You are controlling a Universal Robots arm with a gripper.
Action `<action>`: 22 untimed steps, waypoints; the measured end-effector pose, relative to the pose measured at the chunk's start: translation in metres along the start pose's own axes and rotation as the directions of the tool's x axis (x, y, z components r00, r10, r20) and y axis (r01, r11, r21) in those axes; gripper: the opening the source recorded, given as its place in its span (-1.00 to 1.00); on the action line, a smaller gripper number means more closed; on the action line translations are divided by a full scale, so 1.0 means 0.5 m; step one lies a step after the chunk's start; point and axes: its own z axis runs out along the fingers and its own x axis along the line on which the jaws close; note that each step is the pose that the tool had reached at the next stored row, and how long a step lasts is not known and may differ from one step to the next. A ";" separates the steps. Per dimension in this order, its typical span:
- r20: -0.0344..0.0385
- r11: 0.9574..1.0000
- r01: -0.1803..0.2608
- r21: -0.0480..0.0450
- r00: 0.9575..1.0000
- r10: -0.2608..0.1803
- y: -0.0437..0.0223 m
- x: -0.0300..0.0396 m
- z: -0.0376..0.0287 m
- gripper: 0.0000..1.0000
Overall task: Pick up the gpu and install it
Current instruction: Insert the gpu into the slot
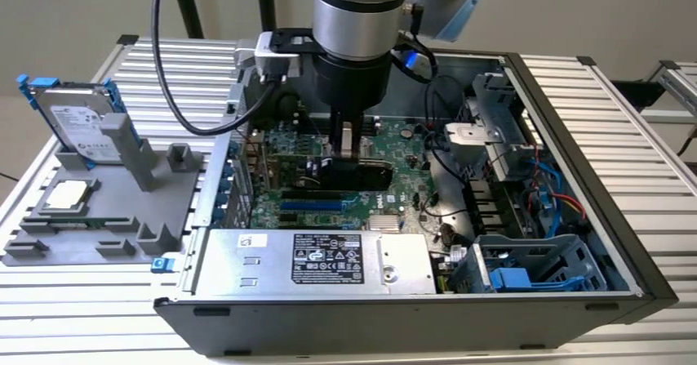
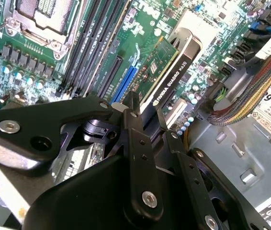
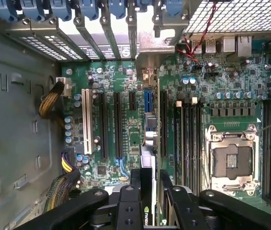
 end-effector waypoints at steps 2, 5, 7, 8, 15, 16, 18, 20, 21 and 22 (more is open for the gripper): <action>-0.002 1.000 -0.004 0.000 1.000 0.004 0.002 0.000 0.005 -1.00; -0.003 1.000 -0.004 0.000 1.000 0.004 0.004 0.000 0.008 -1.00; -0.003 1.000 -0.004 0.000 1.000 0.004 0.006 0.000 0.009 -1.00; -0.003 1.000 -0.004 0.000 1.000 0.004 0.006 0.000 0.010 -1.00; -0.004 1.000 -0.004 0.000 1.000 0.004 0.018 0.001 0.017 -1.00; -0.004 1.000 -0.004 0.000 1.000 0.004 0.020 0.001 0.017 -1.00; -0.004 1.000 -0.004 0.000 1.000 0.004 0.024 0.001 0.019 -1.00; -0.003 1.000 -0.004 0.000 1.000 0.004 0.028 0.002 0.020 -1.00; -0.004 1.000 -0.004 0.000 1.000 0.004 0.030 0.002 0.021 -1.00; -0.004 1.000 -0.004 0.000 1.000 0.004 0.032 0.002 0.021 -1.00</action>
